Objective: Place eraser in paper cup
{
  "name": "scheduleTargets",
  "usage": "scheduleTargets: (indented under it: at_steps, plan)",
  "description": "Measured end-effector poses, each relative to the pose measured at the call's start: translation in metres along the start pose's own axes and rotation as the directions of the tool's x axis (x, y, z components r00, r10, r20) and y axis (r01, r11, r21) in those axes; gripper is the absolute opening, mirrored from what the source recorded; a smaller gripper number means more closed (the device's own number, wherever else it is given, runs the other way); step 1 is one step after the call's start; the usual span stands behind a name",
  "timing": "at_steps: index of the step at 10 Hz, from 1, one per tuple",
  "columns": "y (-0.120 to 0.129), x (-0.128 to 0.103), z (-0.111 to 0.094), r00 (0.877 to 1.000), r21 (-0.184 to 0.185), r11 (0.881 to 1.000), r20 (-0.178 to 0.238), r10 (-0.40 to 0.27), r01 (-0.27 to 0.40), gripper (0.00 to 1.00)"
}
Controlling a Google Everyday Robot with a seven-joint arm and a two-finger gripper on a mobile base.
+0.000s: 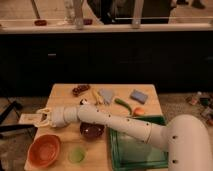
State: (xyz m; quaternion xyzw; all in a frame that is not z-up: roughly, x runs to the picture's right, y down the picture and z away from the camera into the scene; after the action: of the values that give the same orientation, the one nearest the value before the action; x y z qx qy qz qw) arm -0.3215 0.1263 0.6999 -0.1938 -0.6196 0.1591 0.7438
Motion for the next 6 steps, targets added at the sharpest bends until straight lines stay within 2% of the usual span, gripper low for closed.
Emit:
scheduleTargets:
  at_steps: [6]
  plan:
    - [-0.023,0.011,-0.009,1.0,0.041,0.999,0.003,0.027,-0.027,0.0]
